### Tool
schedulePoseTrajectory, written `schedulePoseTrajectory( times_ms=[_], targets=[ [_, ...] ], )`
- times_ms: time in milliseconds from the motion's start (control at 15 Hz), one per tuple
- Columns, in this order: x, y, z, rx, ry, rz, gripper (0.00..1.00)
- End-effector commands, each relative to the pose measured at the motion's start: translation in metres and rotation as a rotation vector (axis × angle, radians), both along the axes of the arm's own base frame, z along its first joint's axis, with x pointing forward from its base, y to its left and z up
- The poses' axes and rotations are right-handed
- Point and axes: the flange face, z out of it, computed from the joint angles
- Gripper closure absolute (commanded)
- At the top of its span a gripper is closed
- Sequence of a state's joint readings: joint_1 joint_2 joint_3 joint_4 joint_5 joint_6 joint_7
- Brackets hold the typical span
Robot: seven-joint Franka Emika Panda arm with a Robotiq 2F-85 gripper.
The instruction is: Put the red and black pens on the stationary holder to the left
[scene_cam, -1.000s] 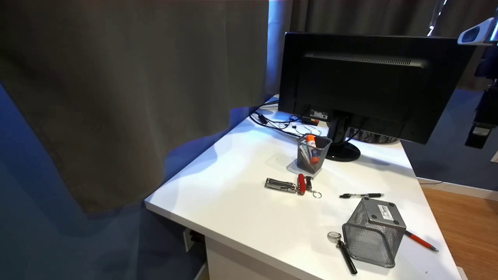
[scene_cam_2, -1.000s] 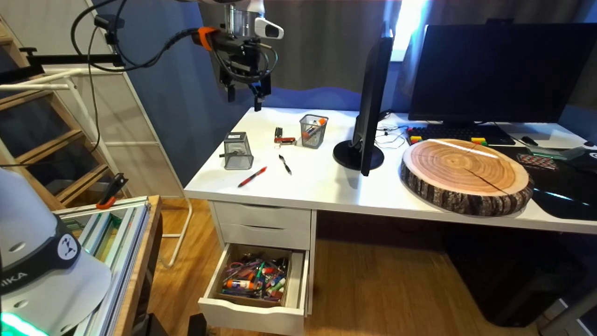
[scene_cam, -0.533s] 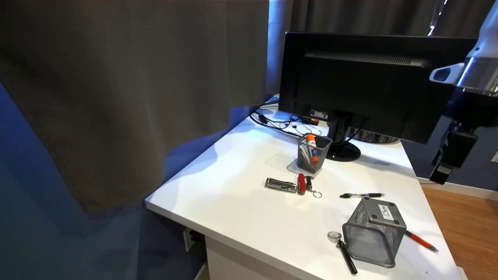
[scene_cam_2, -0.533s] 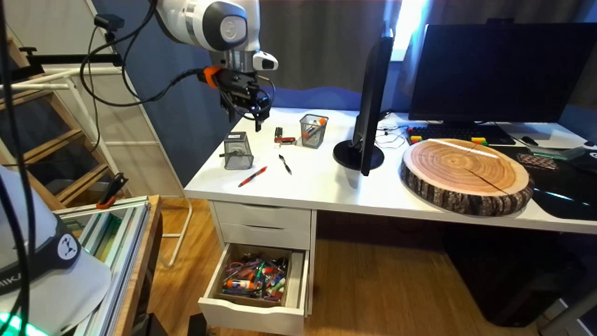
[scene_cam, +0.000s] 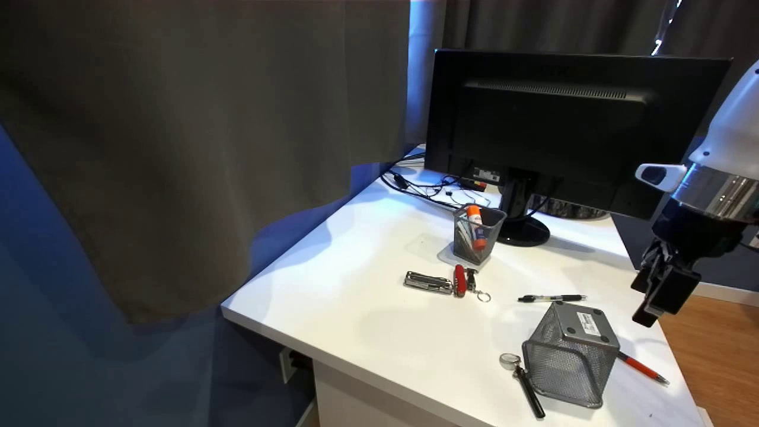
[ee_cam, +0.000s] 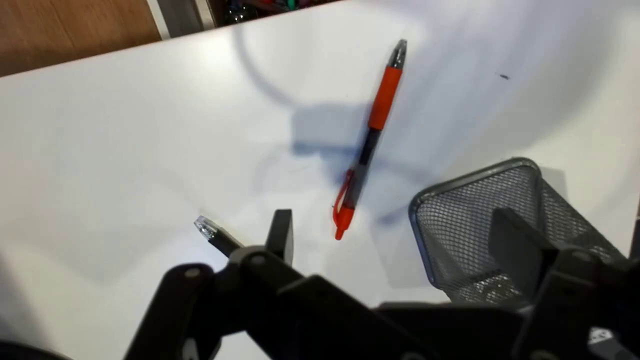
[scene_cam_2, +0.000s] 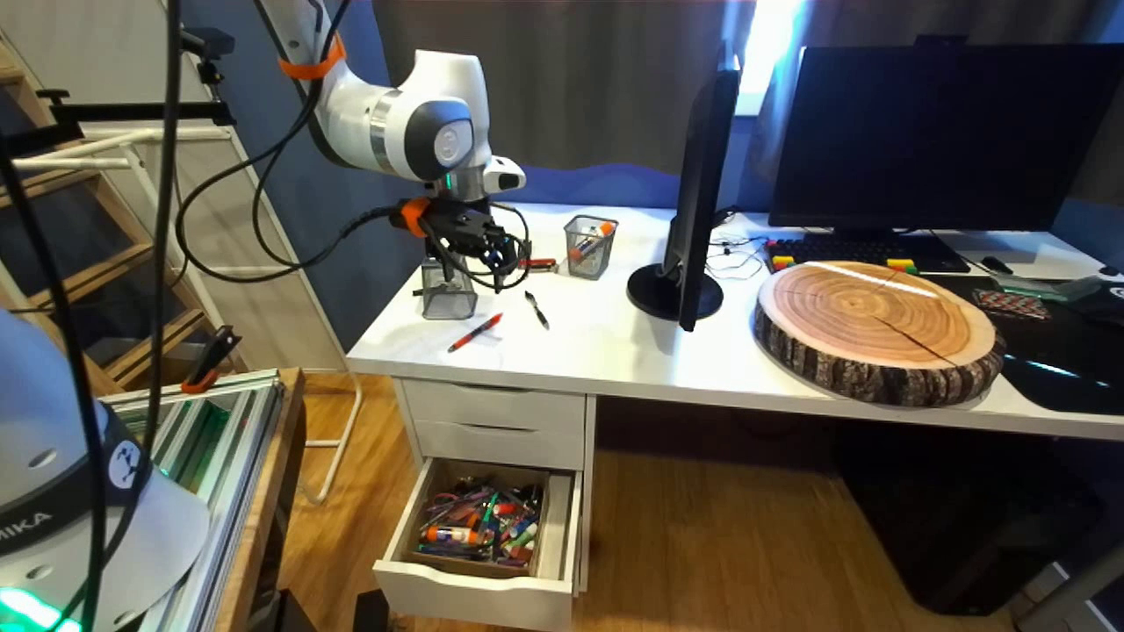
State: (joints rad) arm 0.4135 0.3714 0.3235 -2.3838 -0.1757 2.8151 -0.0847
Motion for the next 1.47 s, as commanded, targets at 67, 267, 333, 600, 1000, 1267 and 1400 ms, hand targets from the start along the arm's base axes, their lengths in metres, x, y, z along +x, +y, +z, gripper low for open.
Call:
schedulePoseTrajectory(
  times_ms=[67,267,333,600,1000,1267,1400],
  targets=[
    [0.006,0.002,-0.03,-0.008,-0.011,0.02,0.0],
    [0.007,0.005,-0.046,-0.012,-0.007,0.03,0.0],
    [0.007,0.007,-0.05,-0.013,-0.005,0.031,0.0],
    [0.007,0.011,-0.063,-0.015,-0.005,0.036,0.0],
    [0.006,0.013,-0.076,-0.023,-0.006,0.036,0.19],
    [0.008,0.015,-0.082,-0.023,-0.007,0.04,0.61],
    [0.008,0.015,-0.083,-0.023,-0.007,0.042,0.73]
  ],
)
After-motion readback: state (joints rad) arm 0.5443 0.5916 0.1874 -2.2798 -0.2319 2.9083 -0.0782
